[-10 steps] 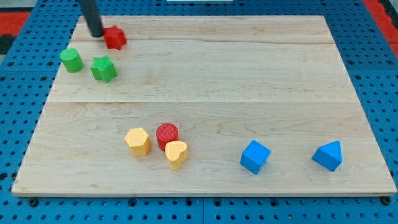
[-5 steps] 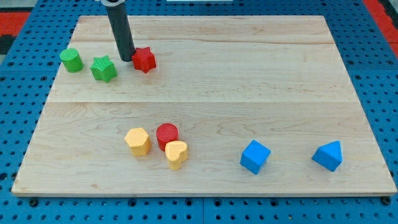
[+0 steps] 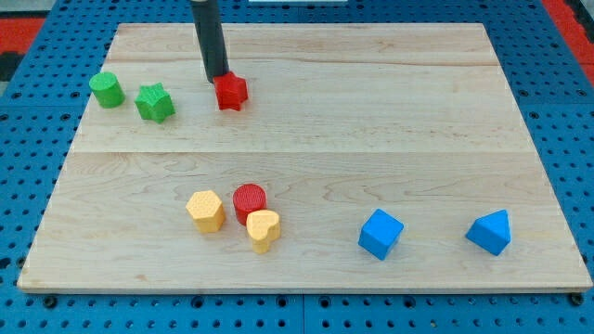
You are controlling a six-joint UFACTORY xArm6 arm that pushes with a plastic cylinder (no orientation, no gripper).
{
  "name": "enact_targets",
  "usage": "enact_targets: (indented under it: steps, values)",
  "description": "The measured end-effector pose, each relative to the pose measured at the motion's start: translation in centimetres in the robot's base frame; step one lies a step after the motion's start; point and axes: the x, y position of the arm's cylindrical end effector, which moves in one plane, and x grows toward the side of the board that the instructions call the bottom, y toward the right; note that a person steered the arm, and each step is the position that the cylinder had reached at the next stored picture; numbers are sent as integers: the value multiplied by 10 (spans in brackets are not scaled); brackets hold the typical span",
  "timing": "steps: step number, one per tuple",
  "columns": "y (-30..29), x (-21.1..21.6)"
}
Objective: Push the red star into the red circle
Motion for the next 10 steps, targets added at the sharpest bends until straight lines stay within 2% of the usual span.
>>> enact_targets:
  steps: [1,2,3,6,7,8,9,10]
  values:
    - [21,40]
    - [31,46]
    - [34,14]
    - [40,151]
    - [50,118]
    - [97,83]
    - [88,134]
    - [98,148]
